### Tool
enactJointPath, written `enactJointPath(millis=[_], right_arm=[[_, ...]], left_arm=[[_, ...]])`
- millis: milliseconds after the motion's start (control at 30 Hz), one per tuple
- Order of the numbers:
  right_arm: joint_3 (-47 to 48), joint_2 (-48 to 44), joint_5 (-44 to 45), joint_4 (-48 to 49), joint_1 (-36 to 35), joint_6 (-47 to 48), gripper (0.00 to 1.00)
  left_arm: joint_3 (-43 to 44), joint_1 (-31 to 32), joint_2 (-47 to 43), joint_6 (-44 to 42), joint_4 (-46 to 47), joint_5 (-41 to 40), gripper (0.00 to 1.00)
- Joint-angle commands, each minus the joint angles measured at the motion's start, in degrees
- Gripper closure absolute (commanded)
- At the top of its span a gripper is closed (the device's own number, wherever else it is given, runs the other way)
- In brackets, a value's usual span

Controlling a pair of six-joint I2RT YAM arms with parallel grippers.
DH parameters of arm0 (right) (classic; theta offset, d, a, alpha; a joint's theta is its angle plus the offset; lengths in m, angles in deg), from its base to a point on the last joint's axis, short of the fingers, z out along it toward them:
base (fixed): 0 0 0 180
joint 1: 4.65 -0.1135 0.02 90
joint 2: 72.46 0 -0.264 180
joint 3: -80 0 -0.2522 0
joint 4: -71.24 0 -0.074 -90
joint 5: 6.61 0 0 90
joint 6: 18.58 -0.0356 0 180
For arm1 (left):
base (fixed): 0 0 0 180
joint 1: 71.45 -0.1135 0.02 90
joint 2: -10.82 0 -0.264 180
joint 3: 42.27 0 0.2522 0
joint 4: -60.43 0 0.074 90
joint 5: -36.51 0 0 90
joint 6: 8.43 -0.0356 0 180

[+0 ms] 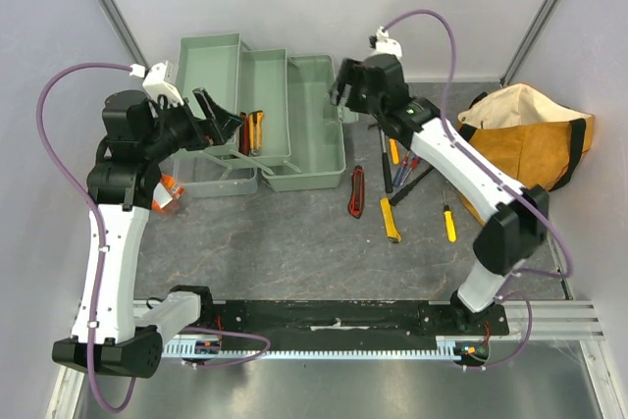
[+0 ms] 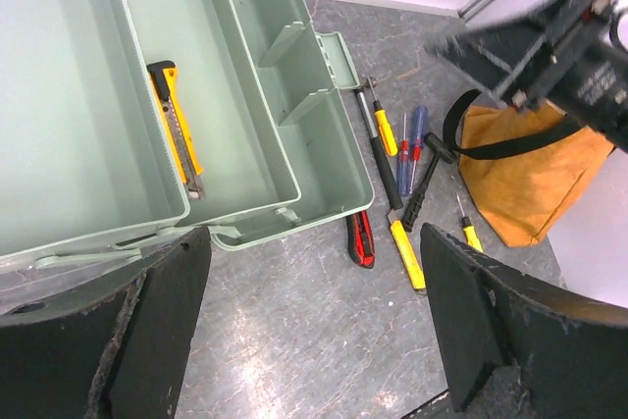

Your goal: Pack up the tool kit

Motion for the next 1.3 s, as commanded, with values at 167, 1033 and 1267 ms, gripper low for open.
enactJointPath(millis=[167, 1033, 1267], right_arm=[[-26.79, -16.58, 5.59, -9.0, 3.64, 7.25, 0.02], [-45.01, -4.99, -7.24, -8.05, 3.46, 4.61, 0.54], [-42.91, -4.72, -5.13, -8.4, 2.93, 3.92, 0.93]], left_arm=[[2.46, 0.2, 0.77, -3.06, 0.29, -0.64, 0.07], [2.37, 0.29, 1.3, -3.59, -0.5, -1.42, 0.1], [2.19, 0.29, 0.95, -4.12, -0.94, -2.13, 0.1]])
